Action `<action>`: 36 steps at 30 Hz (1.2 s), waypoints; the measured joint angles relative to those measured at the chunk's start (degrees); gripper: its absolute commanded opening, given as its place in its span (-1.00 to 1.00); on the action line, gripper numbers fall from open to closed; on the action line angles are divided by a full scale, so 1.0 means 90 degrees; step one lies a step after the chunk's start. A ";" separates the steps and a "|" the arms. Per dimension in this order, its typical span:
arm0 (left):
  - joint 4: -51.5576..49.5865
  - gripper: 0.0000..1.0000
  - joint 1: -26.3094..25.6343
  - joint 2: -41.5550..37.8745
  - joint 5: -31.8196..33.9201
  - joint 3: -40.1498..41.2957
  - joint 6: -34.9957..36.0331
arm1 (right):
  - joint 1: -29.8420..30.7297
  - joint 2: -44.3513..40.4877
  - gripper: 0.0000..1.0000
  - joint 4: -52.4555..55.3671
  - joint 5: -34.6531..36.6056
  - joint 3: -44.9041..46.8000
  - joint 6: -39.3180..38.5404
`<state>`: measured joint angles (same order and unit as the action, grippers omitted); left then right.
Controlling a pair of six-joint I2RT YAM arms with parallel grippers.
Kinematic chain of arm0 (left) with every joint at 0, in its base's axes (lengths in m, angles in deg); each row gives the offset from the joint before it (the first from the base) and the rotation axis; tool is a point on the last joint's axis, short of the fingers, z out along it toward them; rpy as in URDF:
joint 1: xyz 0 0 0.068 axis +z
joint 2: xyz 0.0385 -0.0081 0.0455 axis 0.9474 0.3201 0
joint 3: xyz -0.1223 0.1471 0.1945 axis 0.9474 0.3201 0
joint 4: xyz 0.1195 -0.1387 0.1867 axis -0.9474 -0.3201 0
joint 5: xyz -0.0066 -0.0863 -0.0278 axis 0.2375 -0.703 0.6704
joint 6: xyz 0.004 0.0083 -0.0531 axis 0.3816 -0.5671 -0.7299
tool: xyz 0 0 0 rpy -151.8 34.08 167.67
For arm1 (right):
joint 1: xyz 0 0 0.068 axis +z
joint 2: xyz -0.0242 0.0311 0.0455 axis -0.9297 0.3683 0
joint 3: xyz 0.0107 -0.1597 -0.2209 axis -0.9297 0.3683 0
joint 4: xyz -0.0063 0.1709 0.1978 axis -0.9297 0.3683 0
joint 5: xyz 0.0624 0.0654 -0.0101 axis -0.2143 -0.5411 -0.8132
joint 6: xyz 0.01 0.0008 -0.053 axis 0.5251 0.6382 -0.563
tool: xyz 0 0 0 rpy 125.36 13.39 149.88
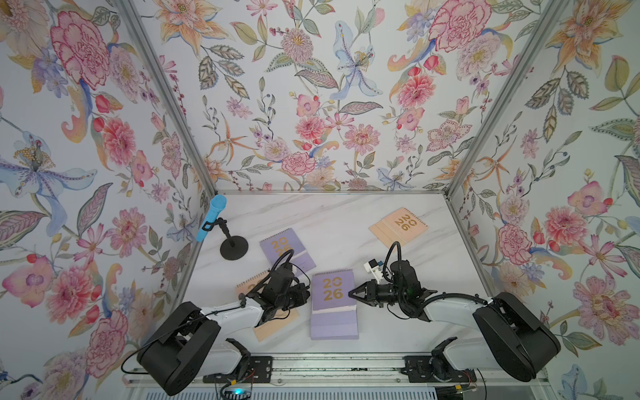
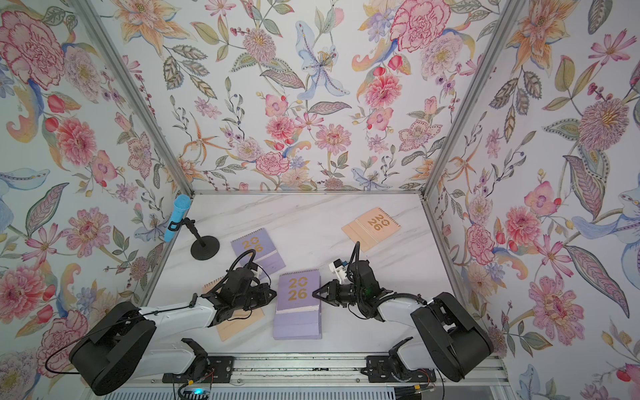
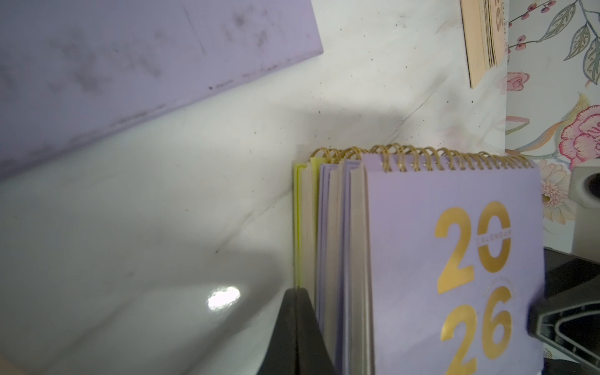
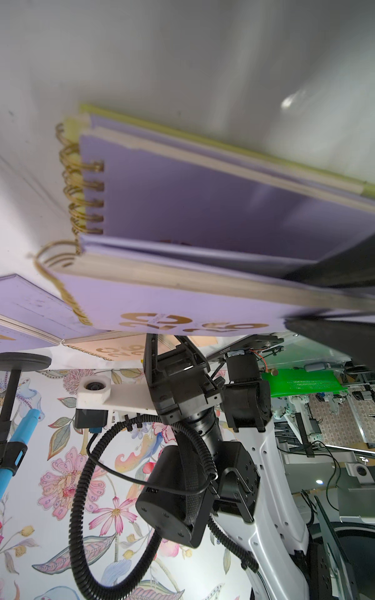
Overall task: Stack the calendars
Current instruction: Place the calendar at the calendar.
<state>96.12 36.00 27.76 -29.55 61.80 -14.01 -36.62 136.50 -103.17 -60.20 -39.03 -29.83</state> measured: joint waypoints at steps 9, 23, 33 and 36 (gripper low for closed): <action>0.0027 -1.00 -0.0058 -0.0058 0.0000 0.0070 -0.0080 | -0.0119 0.0148 -0.46 0.0053 0.0010 0.0000 -0.0138; 0.0051 -1.00 -0.0078 -0.0119 0.0017 0.0083 -0.0083 | -0.0143 0.0231 0.02 0.0342 0.0073 -0.0012 -0.0401; -0.0053 -1.00 -0.0078 -0.0155 0.0070 0.0085 -0.0075 | -0.0141 0.0092 0.35 0.0797 0.0136 -0.0250 -0.0648; -0.0143 -1.00 -0.0078 -0.0155 0.0148 0.0083 -0.0068 | -0.0107 -0.0155 0.38 0.1333 0.0522 -0.0372 -0.0804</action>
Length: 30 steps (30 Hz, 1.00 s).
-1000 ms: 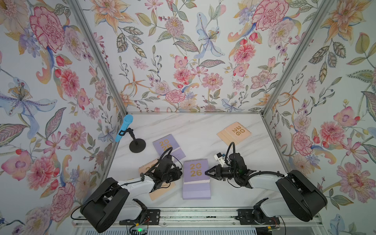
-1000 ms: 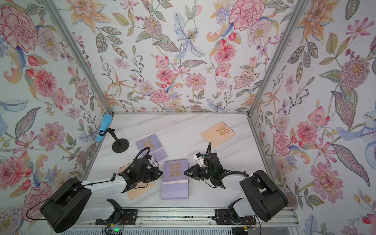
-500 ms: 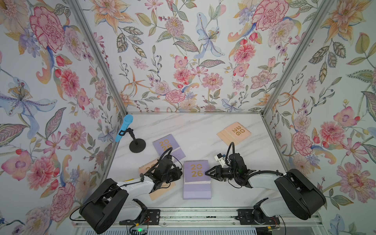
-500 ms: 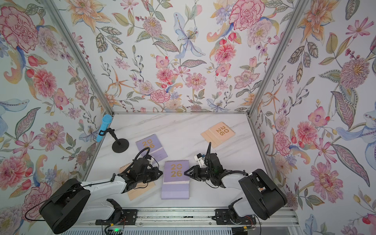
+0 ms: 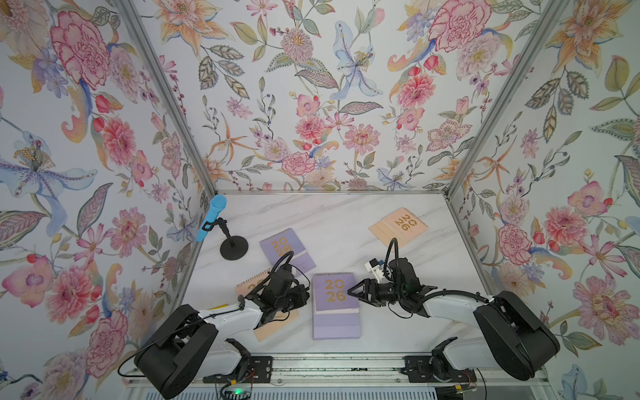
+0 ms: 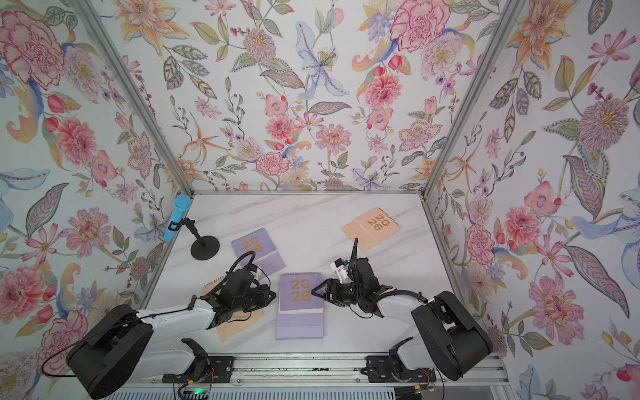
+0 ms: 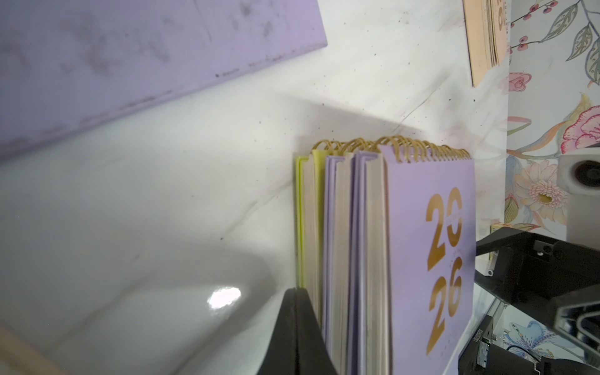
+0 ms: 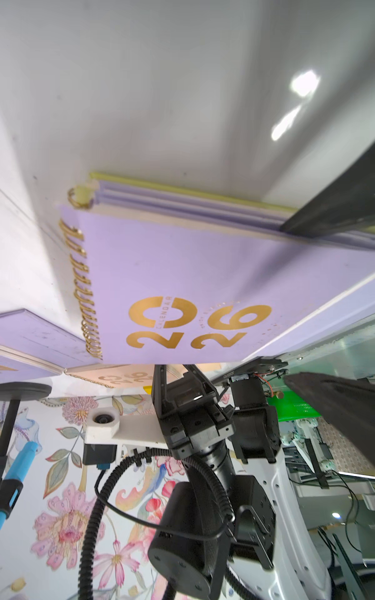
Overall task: Stack the calendars
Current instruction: Place the calendar at the calendar.
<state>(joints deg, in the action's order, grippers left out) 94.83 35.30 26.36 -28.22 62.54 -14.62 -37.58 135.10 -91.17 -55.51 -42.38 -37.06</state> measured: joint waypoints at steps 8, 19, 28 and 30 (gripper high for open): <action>-0.0194 -1.00 0.0000 0.0000 0.0061 -0.0007 0.0075 | 0.0151 -0.0860 0.40 0.1620 0.1307 -0.0141 -0.0279; -0.0488 -1.00 0.0000 0.0053 0.0202 -0.0345 0.0287 | 0.0503 -0.0741 0.40 0.3621 0.3342 -0.0981 -0.0520; -0.0539 -1.00 0.0000 0.0335 0.0199 -0.0534 0.0352 | 0.1154 -0.0007 0.41 0.4065 0.3922 -0.1472 -0.0673; -0.0537 -1.00 0.0000 0.0442 0.0189 -0.0595 0.0357 | 0.1212 0.0080 0.41 0.4070 0.3932 -0.1537 -0.0695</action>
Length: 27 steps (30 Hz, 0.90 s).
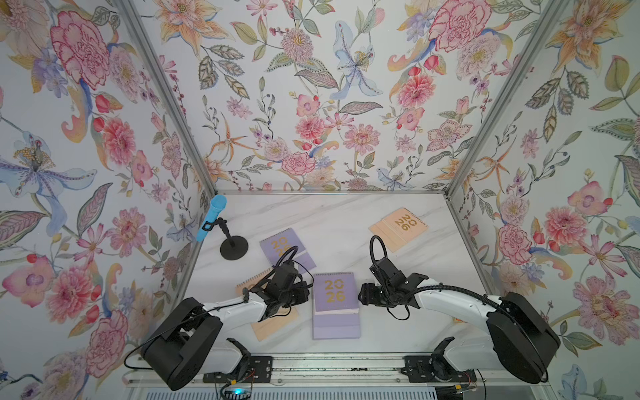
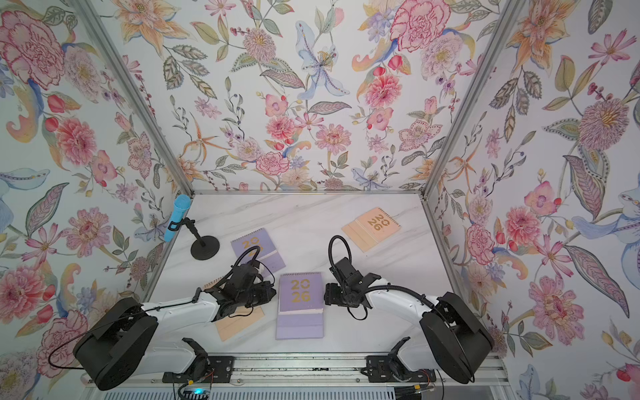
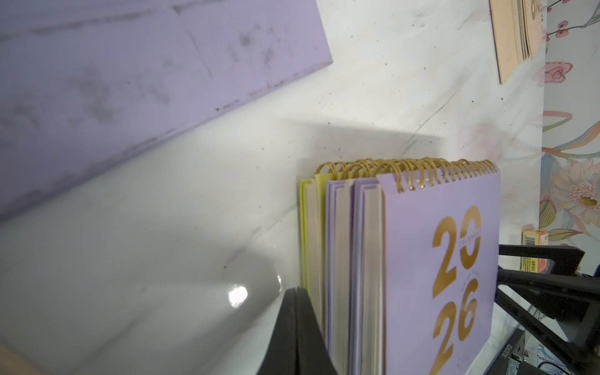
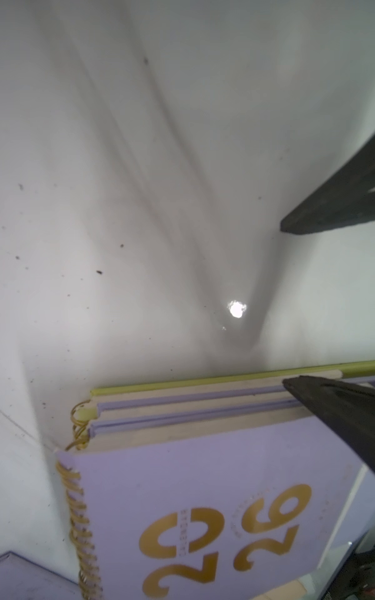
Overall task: Stack the calendars
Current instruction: Place the calendar at the calendar.
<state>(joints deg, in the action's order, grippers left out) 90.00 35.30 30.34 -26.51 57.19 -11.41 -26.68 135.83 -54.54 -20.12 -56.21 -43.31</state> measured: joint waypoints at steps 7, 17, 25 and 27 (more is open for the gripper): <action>0.0005 -1.00 -0.0049 0.0151 -0.0019 -0.0034 0.0017 | 0.0090 0.0107 0.41 0.0046 0.0015 -0.0078 -0.0053; 0.0087 -1.00 -0.0053 0.0155 -0.0056 -0.0036 0.0019 | 0.0000 0.0085 0.42 0.0066 -0.0063 -0.0087 -0.0095; -0.0590 -1.00 0.0112 -0.0044 -0.0056 -0.0661 0.0357 | -0.2045 -0.1532 0.43 0.0146 -0.0646 0.0313 -0.0097; -0.0719 -1.00 0.0202 -0.0073 -0.0056 -0.0894 0.0476 | -0.2684 -0.1749 0.44 0.0160 -0.0763 0.0306 -0.0168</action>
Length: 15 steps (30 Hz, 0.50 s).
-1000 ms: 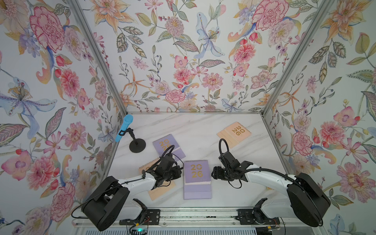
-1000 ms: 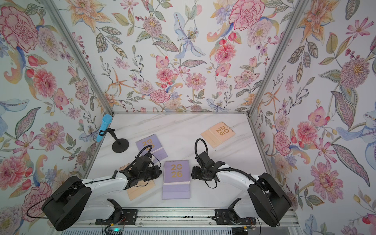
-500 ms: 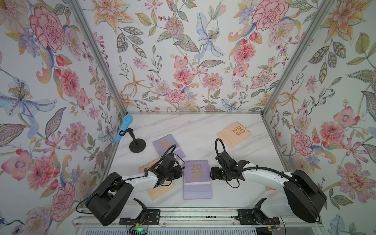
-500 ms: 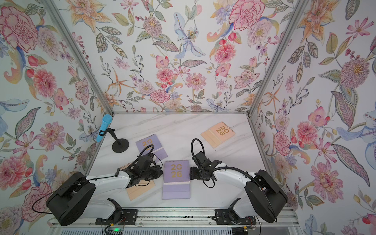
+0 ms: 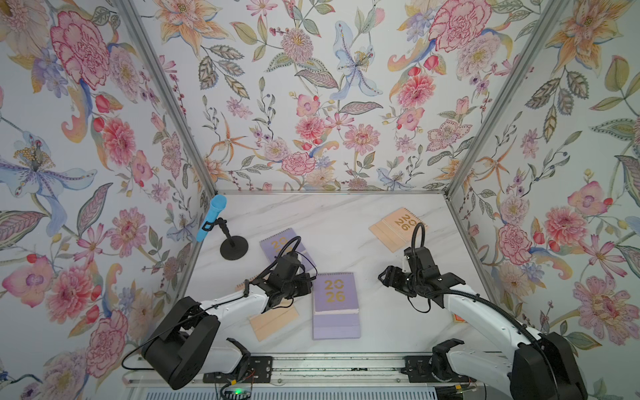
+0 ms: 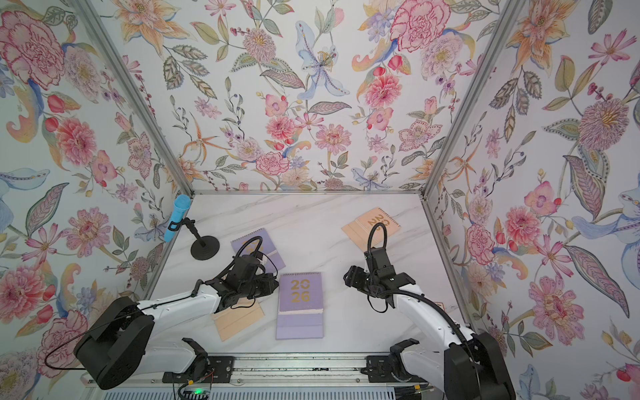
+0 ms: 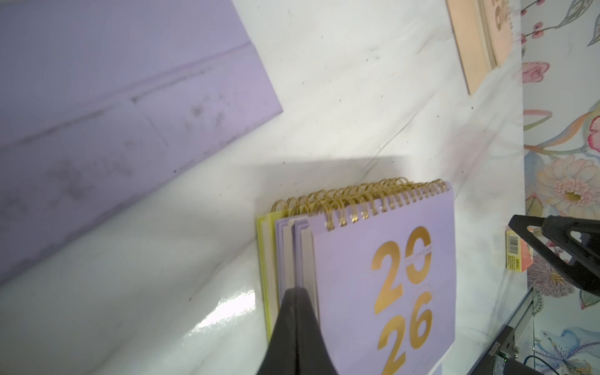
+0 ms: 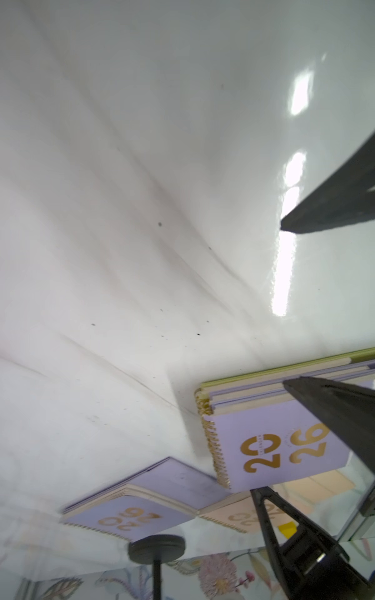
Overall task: Stack the calendars
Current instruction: Place the calendar at the calendar, then move the calendar to the center of the board.
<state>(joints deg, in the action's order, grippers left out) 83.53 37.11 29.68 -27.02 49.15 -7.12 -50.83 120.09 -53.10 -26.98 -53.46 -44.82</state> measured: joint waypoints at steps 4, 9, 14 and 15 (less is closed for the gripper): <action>-0.0226 -1.00 0.0117 0.0012 -0.0007 -0.0505 0.0194 | -0.1141 0.0129 0.46 0.0170 -0.0209 -0.0291 -0.0289; -0.0279 -1.00 0.0124 0.0340 -0.0126 -0.1309 0.0313 | -0.2166 0.1239 0.47 0.0262 -0.0483 -0.1413 -0.0682; -0.0197 -1.00 0.0124 0.0828 -0.0253 -0.1955 0.0311 | -0.2616 0.2562 0.47 0.0253 -0.0605 -0.2771 -0.1001; -0.0160 -1.00 0.0124 0.0925 -0.0282 -0.2042 0.0308 | -0.2681 0.2871 0.47 0.0233 -0.0631 -0.3084 -0.1044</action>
<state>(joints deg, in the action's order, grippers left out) 82.09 38.23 38.01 -29.55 30.76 -4.35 -74.96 145.92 -51.00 -32.67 -81.22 -54.22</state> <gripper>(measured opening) 0.049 0.736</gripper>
